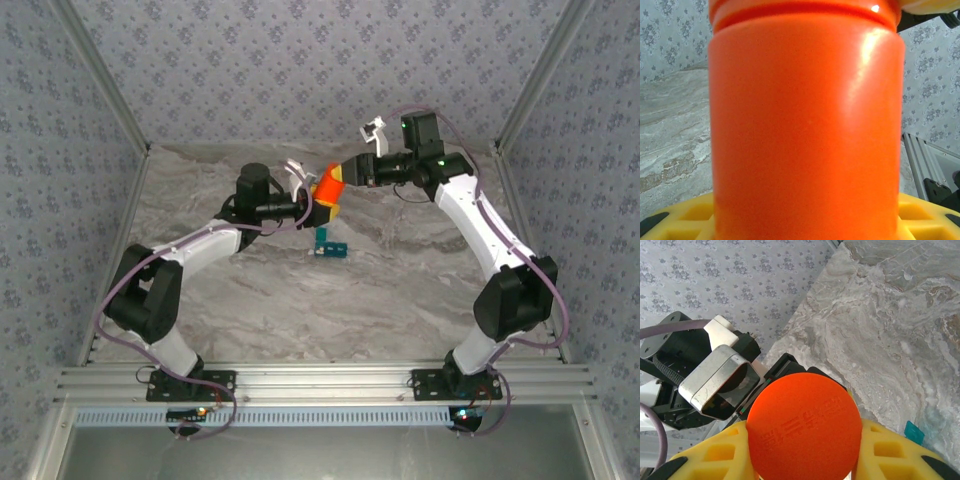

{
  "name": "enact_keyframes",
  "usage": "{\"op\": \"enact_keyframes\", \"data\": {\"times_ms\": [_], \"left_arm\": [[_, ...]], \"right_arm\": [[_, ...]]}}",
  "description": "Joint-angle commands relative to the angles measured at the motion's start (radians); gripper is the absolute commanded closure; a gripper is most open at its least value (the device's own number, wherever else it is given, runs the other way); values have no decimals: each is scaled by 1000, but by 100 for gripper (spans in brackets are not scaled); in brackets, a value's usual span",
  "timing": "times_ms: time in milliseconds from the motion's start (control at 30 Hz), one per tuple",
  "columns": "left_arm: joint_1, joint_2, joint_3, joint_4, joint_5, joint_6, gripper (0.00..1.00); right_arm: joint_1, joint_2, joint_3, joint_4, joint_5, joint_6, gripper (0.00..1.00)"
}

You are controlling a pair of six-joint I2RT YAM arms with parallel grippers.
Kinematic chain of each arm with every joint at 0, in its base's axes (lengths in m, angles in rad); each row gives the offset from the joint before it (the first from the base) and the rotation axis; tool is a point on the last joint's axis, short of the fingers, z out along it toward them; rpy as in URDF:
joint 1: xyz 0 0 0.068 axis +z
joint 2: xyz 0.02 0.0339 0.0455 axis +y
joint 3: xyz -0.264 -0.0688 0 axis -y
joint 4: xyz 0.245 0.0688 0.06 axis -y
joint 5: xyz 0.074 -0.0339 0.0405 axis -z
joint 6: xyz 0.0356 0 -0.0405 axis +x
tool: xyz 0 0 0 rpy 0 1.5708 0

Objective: Sort the pills into containers

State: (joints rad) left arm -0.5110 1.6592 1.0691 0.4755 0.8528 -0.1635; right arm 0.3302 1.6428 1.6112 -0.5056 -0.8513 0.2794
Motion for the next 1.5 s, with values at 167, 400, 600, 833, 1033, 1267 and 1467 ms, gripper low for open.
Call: {"op": "enact_keyframes", "data": {"times_ms": [167, 400, 600, 833, 1033, 1267, 1467], "left_arm": [[-56, -46, 16, -12, -146, 115, 100], [-256, -116, -30, -37, -625, 430, 100], [-361, -83, -57, 53, -840, 547, 100], [-378, -52, -63, 95, -887, 541, 100], [-368, -33, -67, 97, -894, 517, 100], [-325, -38, -90, 100, -868, 442, 100], [-281, -38, -101, 99, -838, 389, 100]], "right_arm": [[58, 13, -55, 38, 123, 129, 69], [97, 39, -149, 117, 239, 329, 68], [121, 51, -180, 199, 268, 464, 68], [130, 58, -169, 189, 285, 472, 68], [124, 52, -153, 175, 290, 473, 64], [80, 28, -109, 144, 266, 478, 51], [31, -14, -83, 130, 255, 496, 28]]}}
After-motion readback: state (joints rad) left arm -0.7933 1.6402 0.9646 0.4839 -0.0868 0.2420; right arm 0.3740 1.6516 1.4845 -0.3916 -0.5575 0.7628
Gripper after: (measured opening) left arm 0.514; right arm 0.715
